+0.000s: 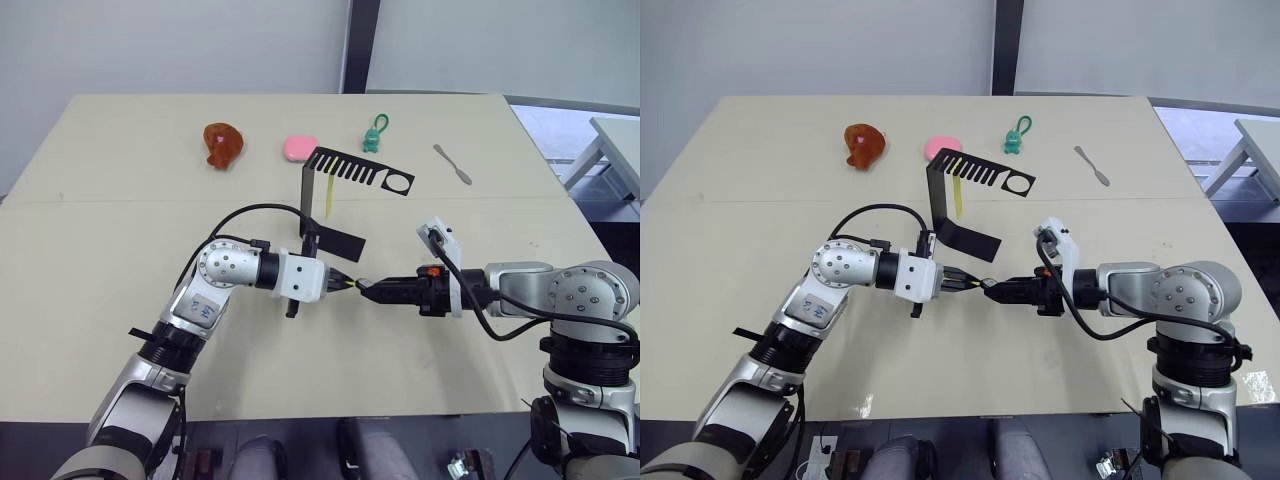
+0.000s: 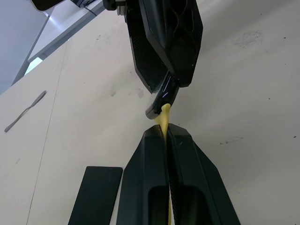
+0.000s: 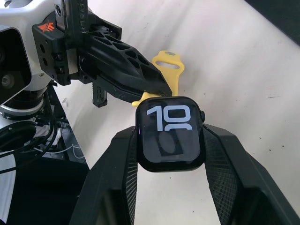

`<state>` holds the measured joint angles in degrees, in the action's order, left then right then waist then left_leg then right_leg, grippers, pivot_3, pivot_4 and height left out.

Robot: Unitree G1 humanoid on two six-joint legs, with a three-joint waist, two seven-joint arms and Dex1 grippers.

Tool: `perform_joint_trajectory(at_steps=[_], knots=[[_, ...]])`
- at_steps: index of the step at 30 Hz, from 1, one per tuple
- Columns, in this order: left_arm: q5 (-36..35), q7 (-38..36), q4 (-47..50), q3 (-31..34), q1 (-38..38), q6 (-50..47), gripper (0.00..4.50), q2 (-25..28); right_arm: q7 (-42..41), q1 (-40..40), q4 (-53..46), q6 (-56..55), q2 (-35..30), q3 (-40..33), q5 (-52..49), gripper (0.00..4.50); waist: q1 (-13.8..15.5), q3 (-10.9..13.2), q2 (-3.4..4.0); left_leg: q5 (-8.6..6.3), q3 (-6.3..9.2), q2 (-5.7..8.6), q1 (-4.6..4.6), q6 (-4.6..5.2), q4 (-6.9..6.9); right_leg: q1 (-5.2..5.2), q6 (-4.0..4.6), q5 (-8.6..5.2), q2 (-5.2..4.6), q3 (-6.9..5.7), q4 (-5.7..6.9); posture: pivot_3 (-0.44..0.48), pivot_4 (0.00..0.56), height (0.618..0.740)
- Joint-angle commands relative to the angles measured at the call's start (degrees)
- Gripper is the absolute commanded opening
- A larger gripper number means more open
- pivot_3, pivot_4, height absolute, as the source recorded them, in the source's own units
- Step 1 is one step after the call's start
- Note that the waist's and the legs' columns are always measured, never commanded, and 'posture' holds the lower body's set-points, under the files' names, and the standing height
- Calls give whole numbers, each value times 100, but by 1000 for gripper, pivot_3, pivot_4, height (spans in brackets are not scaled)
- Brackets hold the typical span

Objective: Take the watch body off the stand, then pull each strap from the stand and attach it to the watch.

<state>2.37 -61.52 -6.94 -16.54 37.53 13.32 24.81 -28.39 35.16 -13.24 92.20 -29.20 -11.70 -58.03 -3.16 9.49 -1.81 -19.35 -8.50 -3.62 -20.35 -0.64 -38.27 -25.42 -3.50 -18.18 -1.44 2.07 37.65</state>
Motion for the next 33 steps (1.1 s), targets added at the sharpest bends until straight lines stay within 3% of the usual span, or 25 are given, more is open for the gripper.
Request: perform_joint_trajectory(at_steps=[1,33], knots=[[-117,127,227,-89,193,86,0,-218,-43,126,-260,30,122,81,-286,1505,0,0,0,0,0,0,0,0,0,0,0,0,0,0,0,0,150,740],[-7,101,191,-182,290,-39,0,-355,74,147,-414,29,204,221,-130,1505,1,0,0,0,0,0,0,0,0,-1,0,0,0,0,0,0,150,740]])
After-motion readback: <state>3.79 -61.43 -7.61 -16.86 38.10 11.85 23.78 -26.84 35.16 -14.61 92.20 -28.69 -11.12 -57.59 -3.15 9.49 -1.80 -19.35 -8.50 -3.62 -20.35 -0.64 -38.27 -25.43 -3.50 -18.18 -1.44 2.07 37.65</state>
